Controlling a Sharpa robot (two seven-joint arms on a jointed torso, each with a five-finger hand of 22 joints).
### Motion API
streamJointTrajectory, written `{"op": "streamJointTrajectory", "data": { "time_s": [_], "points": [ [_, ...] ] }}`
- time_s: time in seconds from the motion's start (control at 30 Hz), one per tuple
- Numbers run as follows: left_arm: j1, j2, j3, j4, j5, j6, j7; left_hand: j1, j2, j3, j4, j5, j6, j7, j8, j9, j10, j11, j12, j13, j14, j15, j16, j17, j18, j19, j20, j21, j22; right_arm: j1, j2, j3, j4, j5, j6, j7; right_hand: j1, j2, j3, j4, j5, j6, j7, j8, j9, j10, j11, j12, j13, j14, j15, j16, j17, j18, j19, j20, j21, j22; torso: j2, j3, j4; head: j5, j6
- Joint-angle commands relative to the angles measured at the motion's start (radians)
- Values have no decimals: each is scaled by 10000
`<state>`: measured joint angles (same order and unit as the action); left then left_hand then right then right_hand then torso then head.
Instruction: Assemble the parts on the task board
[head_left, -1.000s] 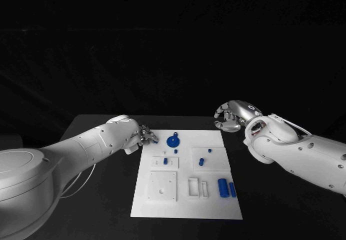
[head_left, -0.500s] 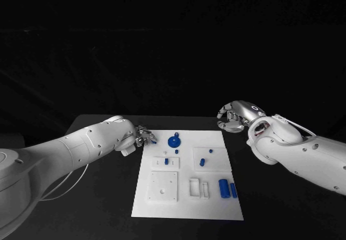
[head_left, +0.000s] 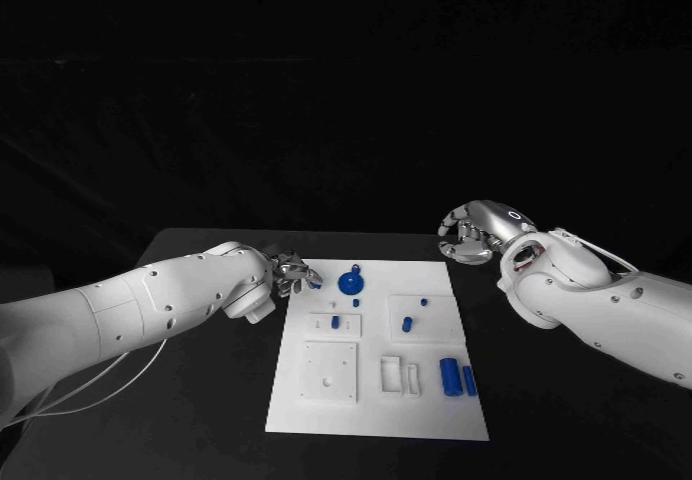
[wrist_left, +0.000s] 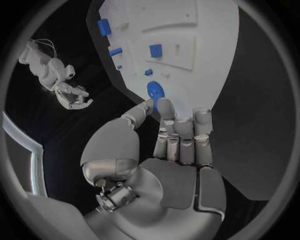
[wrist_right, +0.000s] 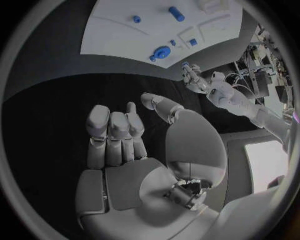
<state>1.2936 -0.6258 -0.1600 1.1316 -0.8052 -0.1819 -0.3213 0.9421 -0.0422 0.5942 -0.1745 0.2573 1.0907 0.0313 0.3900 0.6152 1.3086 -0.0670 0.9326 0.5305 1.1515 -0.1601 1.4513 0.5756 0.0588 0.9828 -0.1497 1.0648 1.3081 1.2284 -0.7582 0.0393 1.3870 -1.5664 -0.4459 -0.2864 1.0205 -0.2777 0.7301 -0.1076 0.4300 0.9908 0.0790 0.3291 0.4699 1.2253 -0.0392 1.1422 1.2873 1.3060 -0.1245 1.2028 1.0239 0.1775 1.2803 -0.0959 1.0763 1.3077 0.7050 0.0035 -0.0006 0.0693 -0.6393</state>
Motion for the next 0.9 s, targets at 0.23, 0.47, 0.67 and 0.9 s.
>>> {"op": "streamJointTrajectory", "data": {
  "time_s": [0.23,0.47,0.67,0.9],
  "points": [
    [-50,-547,-569,1244,-741,-2577,322,50,-231,601,-605,254,907,-200,92,-28,612,-310,64,19,665,-431,121,39,97,296,-1239,194,176,1,-66,3,37,-1,12,122,-46,31,-3,34,43,235,162,-51,16,-465,224,14,-10,95,-7,-47,16,843,7,-89,-59,92,-12,5,37,-5,-38],
    [-171,-737,-822,1789,-1376,-3231,187,120,-417,652,-558,411,1109,-276,144,-41,850,-382,98,37,882,-502,195,72,163,479,-1275,300,164,0,-66,3,3,23,22,148,-55,33,1,43,74,236,162,-51,17,-463,224,15,-10,96,-8,-48,17,842,8,-87,-60,93,-48,22,105,-23,-106],
    [-385,-788,-822,2047,-1658,-3699,106,136,-464,668,-517,449,1170,-296,160,-45,914,-404,108,47,943,-519,220,86,185,532,-1281,331,162,-1,-38,2,-46,39,30,170,-64,35,5,51,105,236,162,-53,18,-471,224,5,-18,96,-8,-49,17,843,8,-87,-62,93,-82,34,128,18,-143],
    [-622,-796,-823,2162,-1747,-3676,1,152,-487,682,-491,474,1200,-307,165,-49,943,-415,118,57,981,-530,236,95,200,566,-1285,354,162,-1,-37,1,-72,52,45,185,-67,35,6,53,126,237,162,-53,19,-474,223,2,-20,96,-8,-50,18,843,8,-86,-63,94,-127,50,162,19,-212]
  ]
}}
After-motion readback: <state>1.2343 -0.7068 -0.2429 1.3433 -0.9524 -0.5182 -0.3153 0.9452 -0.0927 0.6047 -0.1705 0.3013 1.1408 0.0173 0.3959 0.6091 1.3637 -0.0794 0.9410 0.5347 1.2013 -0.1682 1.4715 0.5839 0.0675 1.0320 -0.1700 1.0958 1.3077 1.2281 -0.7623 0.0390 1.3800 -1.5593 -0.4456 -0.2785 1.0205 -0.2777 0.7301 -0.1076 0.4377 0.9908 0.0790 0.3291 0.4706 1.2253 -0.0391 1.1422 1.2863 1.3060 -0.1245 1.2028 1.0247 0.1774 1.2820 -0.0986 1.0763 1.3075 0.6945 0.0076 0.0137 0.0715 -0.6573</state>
